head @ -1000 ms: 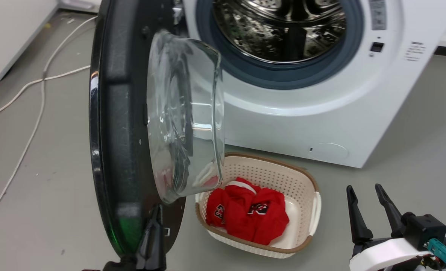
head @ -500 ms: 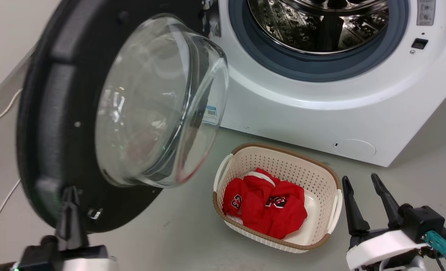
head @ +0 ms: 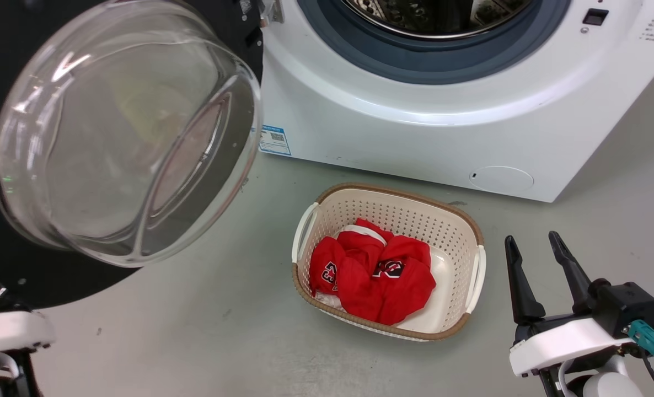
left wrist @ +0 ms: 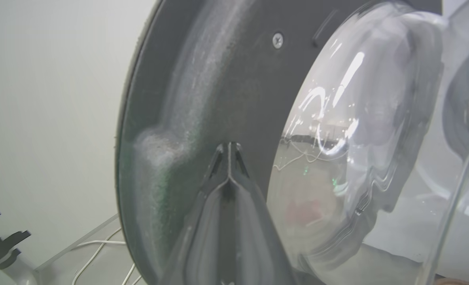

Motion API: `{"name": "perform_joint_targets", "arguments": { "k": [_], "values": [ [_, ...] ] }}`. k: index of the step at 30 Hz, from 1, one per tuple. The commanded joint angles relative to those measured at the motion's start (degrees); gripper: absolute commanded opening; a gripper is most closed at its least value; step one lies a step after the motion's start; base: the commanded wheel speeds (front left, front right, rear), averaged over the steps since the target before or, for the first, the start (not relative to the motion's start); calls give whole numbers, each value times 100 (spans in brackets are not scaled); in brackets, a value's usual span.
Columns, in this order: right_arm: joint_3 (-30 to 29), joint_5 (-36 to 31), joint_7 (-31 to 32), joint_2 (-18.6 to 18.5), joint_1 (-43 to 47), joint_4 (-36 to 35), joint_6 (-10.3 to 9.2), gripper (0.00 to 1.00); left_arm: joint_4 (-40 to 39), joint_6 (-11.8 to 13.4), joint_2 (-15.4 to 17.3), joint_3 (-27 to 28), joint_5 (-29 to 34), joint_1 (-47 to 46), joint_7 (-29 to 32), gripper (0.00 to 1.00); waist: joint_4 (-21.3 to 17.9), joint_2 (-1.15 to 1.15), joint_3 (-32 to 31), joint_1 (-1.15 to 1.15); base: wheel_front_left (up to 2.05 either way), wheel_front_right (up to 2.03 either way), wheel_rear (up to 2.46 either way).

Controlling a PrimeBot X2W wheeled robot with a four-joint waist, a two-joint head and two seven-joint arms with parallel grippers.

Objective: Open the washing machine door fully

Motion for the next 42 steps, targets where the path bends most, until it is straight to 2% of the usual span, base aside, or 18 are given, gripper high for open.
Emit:
{"name": "perform_joint_targets", "arguments": {
  "k": [1, 10, 15, 21, 26, 27, 28, 29, 32, 33, 42],
  "values": [
    [10, -33, -25, 7, -93, -4, -2, 100, 122, -42, 74, 85, 35, -158, -2, 0, -53, 0, 39, 0, 0, 0, 0],
    [-7, -26, -69, 7, -184, 62, -2, 100, 1033, -214, 320, 472, 203, -863, -2, 0, -127, 0, 77, 0, 0, 0, 0],
    [7, 20, -105, 7, -158, 117, -2, 100, 1194, -237, 333, 595, 294, -899, -2, 0, -206, 0, -19, 0, 0, 0, 0],
    [13, 152, -183, 7, -50, 241, -2, 100, 968, -294, 38, 754, 401, -518, -5, 0, -321, 0, -259, 0, 0, 0, 0],
    [-51, 169, -228, 7, 28, 298, -2, 100, 371, -328, -428, 739, 535, -20, -6, 0, -377, 0, -478, 0, 0, 0, 0],
    [-71, 172, -236, 7, 34, 305, -2, 100, 232, -354, -523, 711, 564, 58, -5, 12, -383, 0, -508, 0, 0, 0, 0],
    [-82, 182, -241, 7, 46, 311, -2, 100, 107, -367, -637, 663, 599, 162, -6, 49, -389, 0, -543, 0, 0, 0, 0],
    [-86, 180, -235, 7, 58, 313, -2, 100, 2, -401, -729, 632, 612, 269, -5, 100, -397, 0, -570, 0, 0, 0, 0],
    [-103, 201, -241, 7, 99, 329, -2, 100, -318, -447, -958, 495, 642, 555, -6, 100, -401, 0, -649, 0, 0, 0, 0],
    [-92, 210, -246, 7, 159, 348, -2, 100, -515, -468, -1095, 287, 608, 788, -5, 100, -415, 0, -731, 0, 0, 0, 0],
    [-32, 197, -221, 7, 251, 319, -2, 100, -711, -525, -1178, -764, 462, 1139, -6, 100, -531, 0, -901, 0, 0, 0, 0]
  ]
}}
